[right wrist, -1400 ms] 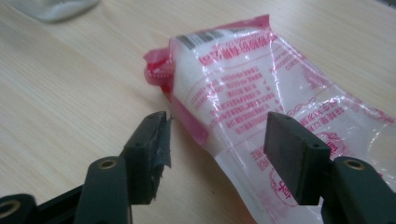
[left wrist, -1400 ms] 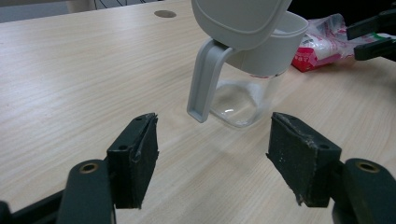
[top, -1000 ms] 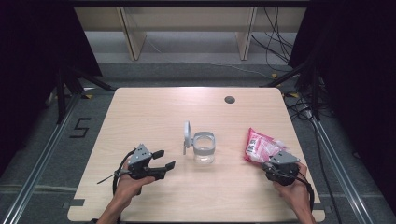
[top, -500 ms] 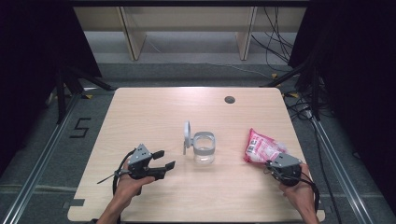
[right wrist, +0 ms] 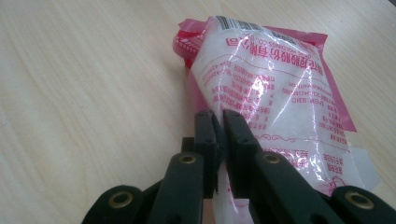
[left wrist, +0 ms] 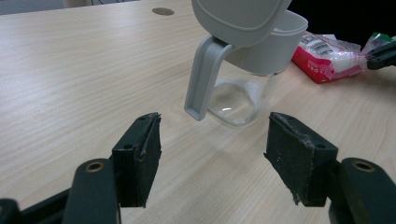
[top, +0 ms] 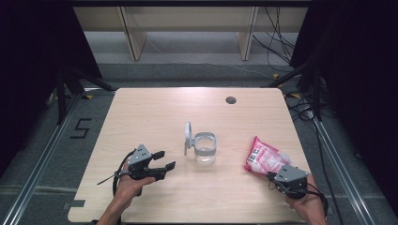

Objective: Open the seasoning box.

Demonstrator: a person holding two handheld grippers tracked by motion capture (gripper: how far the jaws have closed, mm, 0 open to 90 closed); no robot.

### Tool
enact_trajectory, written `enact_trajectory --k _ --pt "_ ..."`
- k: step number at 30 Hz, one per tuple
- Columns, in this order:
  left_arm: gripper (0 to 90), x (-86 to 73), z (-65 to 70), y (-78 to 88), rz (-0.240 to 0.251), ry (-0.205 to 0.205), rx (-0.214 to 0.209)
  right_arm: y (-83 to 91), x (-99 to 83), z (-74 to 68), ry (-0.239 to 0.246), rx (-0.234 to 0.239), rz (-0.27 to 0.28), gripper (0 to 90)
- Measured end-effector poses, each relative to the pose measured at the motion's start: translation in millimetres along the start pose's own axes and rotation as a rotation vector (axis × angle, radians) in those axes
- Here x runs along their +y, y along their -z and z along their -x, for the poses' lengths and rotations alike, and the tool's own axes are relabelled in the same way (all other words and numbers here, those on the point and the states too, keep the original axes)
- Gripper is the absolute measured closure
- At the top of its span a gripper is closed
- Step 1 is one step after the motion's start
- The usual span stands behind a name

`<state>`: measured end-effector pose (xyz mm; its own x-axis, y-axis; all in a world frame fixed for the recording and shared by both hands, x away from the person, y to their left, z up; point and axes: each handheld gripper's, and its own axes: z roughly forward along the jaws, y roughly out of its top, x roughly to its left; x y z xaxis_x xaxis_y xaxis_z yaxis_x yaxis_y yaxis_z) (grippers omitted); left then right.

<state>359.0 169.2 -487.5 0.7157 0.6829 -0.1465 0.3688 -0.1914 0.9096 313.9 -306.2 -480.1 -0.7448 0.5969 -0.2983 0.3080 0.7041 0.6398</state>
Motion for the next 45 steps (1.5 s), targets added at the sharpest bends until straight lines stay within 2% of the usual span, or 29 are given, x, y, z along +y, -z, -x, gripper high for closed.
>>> enact_trajectory --k 1,8,10,11,12,14,17,19,21,22,23,24,25,26,28,29,30,31,34,36,37,38,39,40,41,42,43,44,45 --pt "34.8 -0.4 1.0 0.1 -0.001 0.015 0.003 1.5 -1.2 -0.6 -0.002 0.006 0.003 85.5" --pt "34.9 -1.3 0.5 0.5 0.001 0.024 0.009 9.0 -9.8 -3.8 -0.017 0.021 0.016 85.2" --pt "34.8 -1.3 1.0 0.0 0.0 0.02 0.003 8.8 -10.9 -1.7 -0.001 0.006 0.013 81.8" --pt "34.8 -1.1 1.2 0.3 -0.005 0.016 0.005 8.9 -11.5 -0.7 -0.009 0.001 0.007 78.8" --pt "34.9 -1.3 1.3 -0.6 0.0 0.022 -0.002 9.8 -12.1 0.1 -0.021 -0.011 -0.001 78.1" --pt "34.9 -1.1 -0.1 -0.8 -0.002 -0.005 -0.01 9.9 -12.3 1.5 -0.006 -0.04 -0.026 80.7" --pt "34.8 -1.2 0.6 -1.0 -0.001 0.019 0.003 10.6 -11.3 5.6 0.028 -0.05 -0.035 78.6" --pt "34.8 -1.5 0.5 -1.1 -0.005 0.017 0.005 11.6 -12.7 9.3 0.025 -0.069 -0.042 77.4" --pt "34.9 -1.6 1.2 -1.1 -0.008 0.017 0.002 11.3 -13.0 14.6 0.05 -0.091 -0.065 75.3" --pt "34.8 -1.3 1.5 -1.4 -0.005 0.016 0.001 11.8 -13.0 16.3 0.045 -0.096 -0.075 72.9" --pt "34.8 -1.1 1.7 -2.0 0.0 0.018 -0.004 11.9 -13.5 20.0 0.053 -0.113 -0.069 70.9" --pt "34.8 -0.9 1.9 -2.0 -0.001 0.018 -0.001 13.0 -13.9 21.3 0.024 -0.12 -0.079 71.0" --pt "34.8 -1.1 2.4 -2.0 -0.001 0.021 0.001 12.7 -14.5 25.7 0.047 -0.134 -0.077 71.0" --pt "34.8 -1.2 2.6 -1.9 -0.003 0.02 -0.001 12.6 -14.8 27.8 0.038 -0.15 -0.082 71.1" --pt "34.9 -1.2 2.1 -2.1 -0.006 0.016 -0.001 11.1 -15.3 29.6 0.056 -0.184 -0.087 70.4" --pt "34.9 -1.5 1.3 -2.5 -0.006 0.015 -0.005 10.3 -16.0 31.1 0.063 -0.176 -0.08 68.1" --pt "34.9 -1.9 1.5 -2.5 -0.007 0.019 -0.003 11.3 -17.5 30.7 0.023 -0.183 -0.068 66.2" --pt "34.9 -2.1 1.3 -2.1 -0.008 0.015 -0.001 12.5 -18.8 31.6 0.018 -0.178 -0.059 64.2" --pt "34.9 -1.7 1.0 -1.5 -0.008 0.014 0.004 19.8 -25.5 31.3 -0.174 -0.171 0.02 57.6" --pt "34.9 -1.6 1.1 -1.3 -0.009 0.015 0.006 26.4 -28.7 26.8 -0.328 -0.148 0.074 54.4" --pt "34.9 -1.7 1.4 -0.9 -0.009 0.014 0.005 29.2 -30.1 26.3 -0.347 -0.154 0.099 52.5" --pt "34.9 -1.9 1.8 -0.9 -0.006 0.018 0.003 31.8 -30.1 22.3 -0.422 -0.154 0.105 50.4" --pt "34.9 -1.7 1.6 -0.9 -0.003 0.013 -0.001 33.0 -31.2 21.8 -0.46 -0.158 0.127 46.7" --pt "34.9 -0.8 0.1 -0.5 -0.005 -0.012 -0.006 33.9 -32.6 21.5 -0.501 -0.152 0.13 44.4" --pt "34.9 -0.8 0.2 -0.4 -0.003 -0.008 -0.005 34.7 -32.7 17.2 -0.579 -0.172 0.107 42.2" --pt "34.9 -1.3 1.4 -0.3 -0.004 0.012 -0.001 36.1 -35.7 18.6 -0.577 -0.192 0.11 39.6" --pt "34.9 -1.4 1.4 0.2 -0.003 0.012 0.001 37.5 -36.1 16.0 -0.626 -0.191 0.11 37.3" --pt "34.9 -1.1 1.4 0.8 -0.004 0.011 0.009 39.0 -39.7 19.1 -0.604 -0.188 0.099 36.5" --pt "34.9 -0.8 0.8 0.9 -0.001 0.011 0.01 40.0 -40.1 15.5 -0.671 -0.204 0.105 34.8"
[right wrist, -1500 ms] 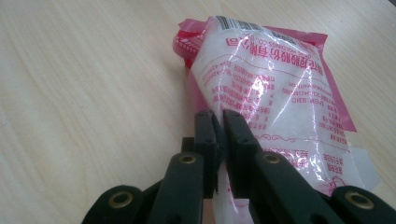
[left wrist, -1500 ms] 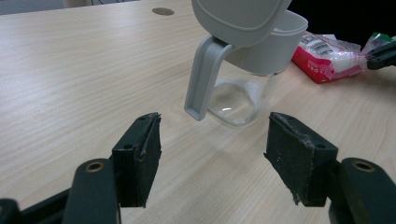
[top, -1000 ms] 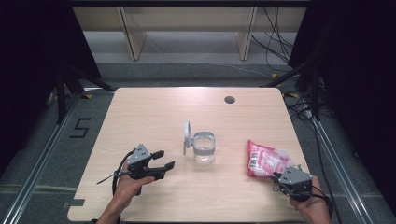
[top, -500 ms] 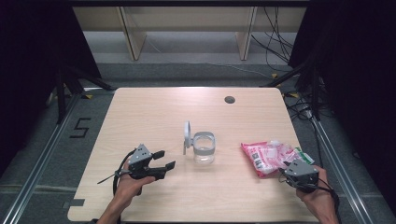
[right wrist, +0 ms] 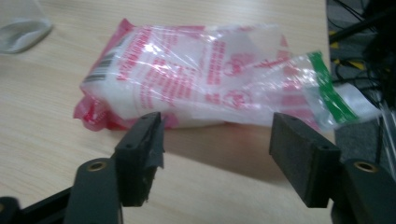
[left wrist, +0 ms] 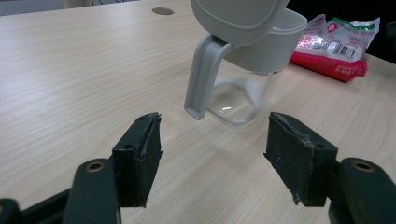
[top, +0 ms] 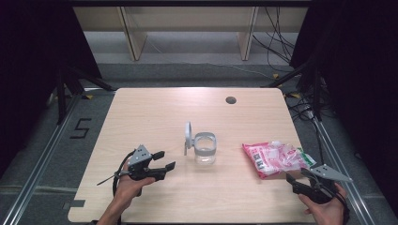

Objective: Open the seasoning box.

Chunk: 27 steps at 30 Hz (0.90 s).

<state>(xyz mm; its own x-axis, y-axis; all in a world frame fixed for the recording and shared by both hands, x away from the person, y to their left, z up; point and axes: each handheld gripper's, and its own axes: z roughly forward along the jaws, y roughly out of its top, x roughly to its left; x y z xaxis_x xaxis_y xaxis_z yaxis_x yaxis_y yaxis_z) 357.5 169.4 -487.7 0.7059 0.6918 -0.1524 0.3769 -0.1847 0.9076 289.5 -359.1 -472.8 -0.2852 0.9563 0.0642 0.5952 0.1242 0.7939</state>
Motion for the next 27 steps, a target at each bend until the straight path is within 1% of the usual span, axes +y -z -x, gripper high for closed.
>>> enact_trajectory --k 1,2,3,4,5,6,7,8,9,10,11,13,14,15,16,17,18,19,20,21,22,23,24,26,27 --pt "34.9 0.3 -0.7 0.3 0.0 -0.001 0.002 0.0 -1.3 5.4 0.035 -0.003 0.006 32.9" --pt "34.9 0.2 -0.9 0.2 -0.001 0.003 0.002 0.0 -3.8 6.3 -0.001 -0.007 0.0 30.5" --pt "35.0 -0.2 -0.9 0.0 -0.001 0.002 0.002 0.8 -6.0 6.1 -0.064 0.008 -0.01 29.0" --pt "35.0 -0.7 -0.1 -0.6 0.002 0.004 0.001 -0.6 -7.6 9.6 -0.048 -0.019 -0.003 27.9" --pt "34.9 -1.0 0.0 -1.3 0.003 0.005 -0.009 -0.8 -9.2 9.3 -0.118 -0.01 -0.012 26.2" --pt "34.9 -0.9 0.2 -1.5 0.001 0.006 -0.009 -1.0 -10.3 9.0 -0.178 0.001 -0.012 25.7" --pt "35.0 -0.4 -0.4 -2.0 -0.001 -0.008 -0.01 -3.5 -11.0 15.2 -0.131 0.014 0.016 25.2" --pt "34.9 -0.7 0.4 -2.1 -0.007 0.001 -0.003 -3.9 -11.8 13.4 -0.201 0.021 0.012 23.5" --pt "35.0 -1.1 0.6 -2.2 -0.008 -0.001 -0.005 -6.4 -12.2 15.0 -0.218 0.032 0.025 22.5" --pt "34.9 -1.4 0.9 -2.2 -0.009 -0.002 -0.005 -7.3 -12.3 15.3 -0.252 0.038 0.019 22.3" --pt "35.0 -1.3 0.8 -2.4 -0.009 -0.002 -0.005 -10.1 -12.7 18.5 -0.25 0.05 0.034 21.2" --pt "35.0 -1.1 0.1 -3.2 -0.004 0.001 -0.011 -13.1 -12.6 19.3 -0.267 0.038 0.01 18.6" --pt "35.0 -1.3 0.1 -3.3 -0.006 0.0 -0.008 -15.6 -12.6 20.6 -0.265 0.049 0.02 19.2" --pt "35.0 -1.7 0.2 -3.1 -0.009 -0.002 -0.009 -17.0 -11.7 22.9 -0.241 0.062 0.015 19.9" --pt "35.0 -2.0 0.3 -3.2 -0.01 -0.001 -0.011 -18.6 -10.8 21.3 -0.297 0.095 0.012 18.7" --pt "35.0 -1.9 0.3 -3.3 -0.01 -0.003 -0.011 -21.3 -10.3 22.0 -0.305 0.091 0.022 18.4" --pt "35.0 -1.8 0.2 -3.5 -0.009 -0.002 -0.011 -24.0 -9.5 23.5 -0.288 0.098 0.033 18.3" --pt "35.0 -1.6 0.3 -3.6 -0.011 -0.003 -0.004 -25.0 -8.3 23.1 -0.286 0.085 0.031 18.1" --pt "35.0 -2.1 0.4 -4.0 -0.008 0.0 -0.009 -24.7 -6.6 22.8 -0.305 0.084 0.026 17.8" --pt "35.0 -2.2 0.5 -3.8 -0.009 0.001 -0.009 -26.7 -5.4 25.0 -0.303 0.104 0.046 17.0" --pt "35.0 -2.1 0.4 -3.7 -0.01 -0.003 -0.009 -27.0 -4.7 25.6 -0.299 0.092 0.051 17.1" --pt "35.0 -1.7 0.4 -3.5 -0.012 -0.006 -0.005 -28.2 -4.1 25.4 -0.311 0.097 0.045 17.1" --pt "35.0 -1.7 0.6 -3.7 -0.011 -0.003 -0.003 -29.4 -2.8 23.3 -0.342 0.099 0.034 17.3" --pt "35.0 -2.3 1.0 -4.1 -0.011 -0.002 -0.011 -35.0 -2.2 25.5 -0.332 0.098 0.018 17.7" --pt "35.0 -2.4 2.1 -4.0 -0.01 0.0 -0.005 -36.5 -0.9 24.5 -0.364 0.102 0.002 17.8"
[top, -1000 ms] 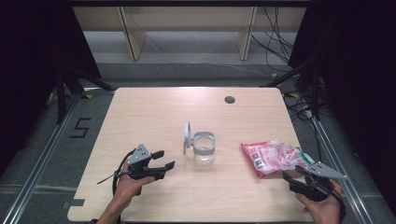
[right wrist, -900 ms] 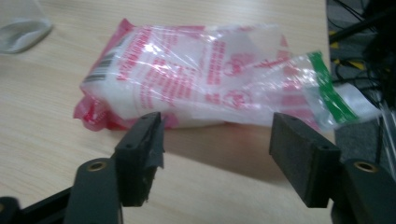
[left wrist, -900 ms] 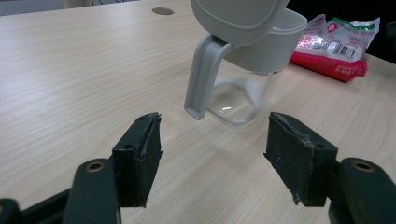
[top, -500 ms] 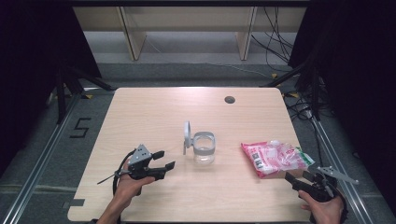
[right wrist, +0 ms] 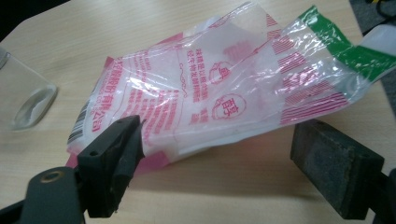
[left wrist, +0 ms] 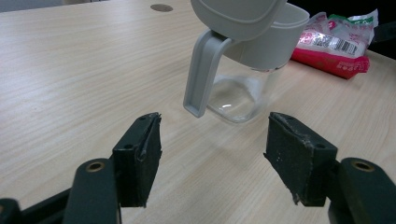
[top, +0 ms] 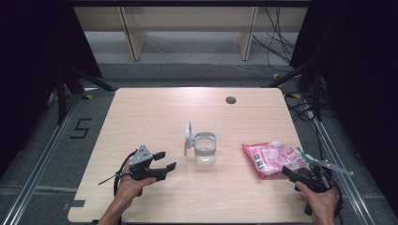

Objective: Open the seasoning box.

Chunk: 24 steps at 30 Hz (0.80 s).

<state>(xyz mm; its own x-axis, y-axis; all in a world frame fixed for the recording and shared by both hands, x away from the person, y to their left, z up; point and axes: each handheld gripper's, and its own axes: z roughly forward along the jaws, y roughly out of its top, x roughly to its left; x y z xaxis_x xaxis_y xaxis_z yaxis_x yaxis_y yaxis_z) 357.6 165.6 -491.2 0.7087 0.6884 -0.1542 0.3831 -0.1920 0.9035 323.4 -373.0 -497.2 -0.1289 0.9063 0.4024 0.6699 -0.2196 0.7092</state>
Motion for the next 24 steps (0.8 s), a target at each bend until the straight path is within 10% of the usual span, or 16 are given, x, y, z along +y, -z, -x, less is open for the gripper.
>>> enact_trajectory --k 8,10,24 --pt "34.9 -0.6 1.2 -1.1 -0.009 -0.017 -0.01 -13.5 9.5 7.1 -0.011 0.009 0.046 19.2" --pt "34.8 -1.0 2.1 -1.5 -0.014 -0.02 -0.004 -14.5 10.9 0.6 -0.084 0.017 0.026 21.0" --pt "32.2 -3.1 6.9 -1.8 -0.026 -0.034 -0.007 -36.1 22.7 6.2 -0.046 -0.039 0.034 42.3"
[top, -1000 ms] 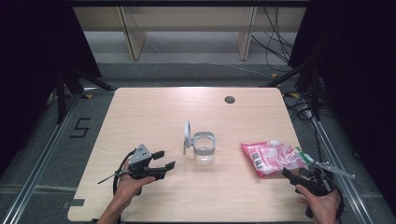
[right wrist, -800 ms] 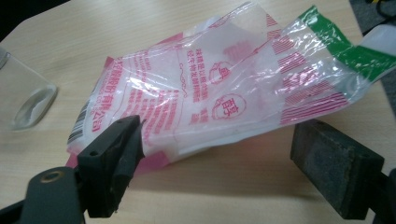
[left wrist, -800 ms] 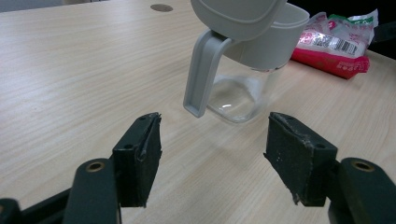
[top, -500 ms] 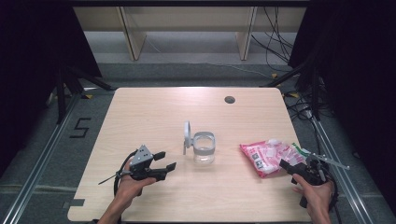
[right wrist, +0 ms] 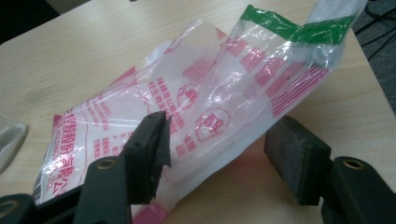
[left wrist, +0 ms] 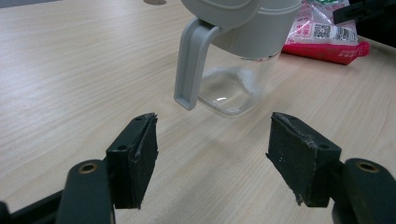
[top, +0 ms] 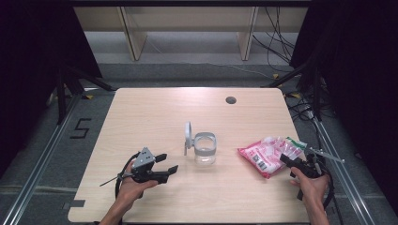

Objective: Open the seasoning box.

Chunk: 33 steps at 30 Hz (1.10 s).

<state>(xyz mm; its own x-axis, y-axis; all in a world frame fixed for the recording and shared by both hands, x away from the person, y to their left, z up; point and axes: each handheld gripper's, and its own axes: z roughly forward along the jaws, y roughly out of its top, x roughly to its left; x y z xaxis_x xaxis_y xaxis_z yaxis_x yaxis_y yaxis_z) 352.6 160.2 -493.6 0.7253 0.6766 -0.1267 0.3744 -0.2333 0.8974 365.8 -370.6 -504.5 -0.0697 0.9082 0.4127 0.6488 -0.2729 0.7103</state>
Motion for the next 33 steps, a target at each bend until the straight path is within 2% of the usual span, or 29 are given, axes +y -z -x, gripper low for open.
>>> enact_trajectory --k 1,2,3,4,7,8,9,10,11,12,13,14,15,18,19,20,22,23,24,25,27,29,30,31,33 --pt "32.1 0.2 0.4 0.3 -0.001 -0.002 0.0 -3.4 0.2 0.8 0.011 -0.009 0.013 43.3" --pt "32.1 0.2 0.6 0.5 -0.002 -0.004 -0.004 -3.5 1.4 0.5 0.007 0.005 0.006 43.7" --pt "32.0 0.7 -0.4 0.6 -0.001 -0.023 -0.007 -4.8 1.9 -1.1 -0.012 0.009 0.007 44.3" --pt "32.0 0.2 0.9 0.4 -0.001 -0.006 -0.003 -6.3 2.6 -0.6 -0.006 0.004 0.005 45.3" --pt "32.0 0.0 1.5 0.7 0.002 -0.004 -0.005 -12.2 3.9 -0.7 0.012 -0.003 0.009 49.4" --pt "32.0 -0.1 1.3 0.7 0.001 -0.005 -0.005 -12.4 4.5 -2.1 -0.007 0.013 0.009 50.2" --pt "32.0 -0.4 1.1 0.3 0.002 -0.002 -0.009 -13.6 5.1 -0.9 0.016 0.01 0.0 52.0" --pt "32.1 -0.8 1.1 0.2 0.001 -0.002 -0.007 -13.3 6.1 -4.0 -0.009 -0.01 -0.008 54.1" --pt "32.1 -1.2 1.2 0.3 -0.002 -0.003 -0.006 -16.0 6.5 -2.8 0.008 -0.005 0.003 56.2" --pt "32.1 -1.2 1.3 0.2 -0.004 -0.003 -0.006 -19.1 7.0 -2.6 0.004 0.006 0.014 59.6" --pt "32.1 -1.1 1.4 -0.3 -0.001 -0.002 -0.009 -19.2 7.9 -3.9 -0.01 0.018 0.002 61.3" --pt "32.2 -1.0 1.9 -1.0 0.007 0.004 -0.011 -20.8 8.1 -3.3 0.005 0.019 0.004 64.3" --pt "32.2 -1.0 1.4 -1.2 0.003 -0.002 -0.01 -21.7 8.3 -4.3 -0.003 0.009 -0.007 66.7" --pt "32.3 -1.3 2.3 -0.7 -0.001 -0.004 -0.01 -24.3 10.1 -5.5 0.015 0.014 0.004 73.1" --pt "32.3 -1.2 2.5 -0.9 0.0 -0.003 -0.011 -26.1 11.4 -1.5 0.078 0.019 0.023 75.3" --pt "32.3 -1.1 2.5 -1.2 0.001 -0.003 -0.012 -24.7 11.2 -6.6 0.025 0.027 0.008 76.6" --pt "32.4 -1.5 2.7 -1.3 -0.004 -0.007 -0.002 -25.2 12.5 -8.1 0.027 0.042 0.001 83.1" --pt "32.4 -2.1 3.0 -1.6 -0.001 -0.006 -0.007 -27.8 12.3 -7.7 0.051 0.029 0.013 85.4" --pt "32.5 -2.3 3.0 -2.0 0.0 -0.006 -0.018 -28.9 13.8 -5.0 0.098 0.038 0.022 86.9" --pt "32.5 -2.3 3.7 -2.7 0.006 0.0 -0.018 -27.1 14.0 -9.1 0.061 0.051 0.013 87.9" --pt "32.5 -1.8 2.5 -2.8 0.005 -0.018 -0.014 -27.9 15.1 -8.1 0.109 0.042 0.025 88.9" --pt "32.5 -2.4 3.8 -2.2 0.002 -0.003 -0.008 -25.4 15.9 -11.3 0.082 0.067 0.014 89.2" --pt "32.5 -2.3 3.5 -1.9 0.0 -0.006 -0.007 -26.6 16.6 -9.4 0.12 0.078 0.038 89.3" --pt "32.6 -2.1 3.5 -1.9 0.001 -0.004 -0.007 -26.5 17.1 -9.7 0.129 0.075 0.047 89.5" --pt "32.6 -2.4 3.2 -2.5 0.003 -0.001 -0.015 -23.1 18.0 -15.2 0.109 0.093 0.041 89.6"
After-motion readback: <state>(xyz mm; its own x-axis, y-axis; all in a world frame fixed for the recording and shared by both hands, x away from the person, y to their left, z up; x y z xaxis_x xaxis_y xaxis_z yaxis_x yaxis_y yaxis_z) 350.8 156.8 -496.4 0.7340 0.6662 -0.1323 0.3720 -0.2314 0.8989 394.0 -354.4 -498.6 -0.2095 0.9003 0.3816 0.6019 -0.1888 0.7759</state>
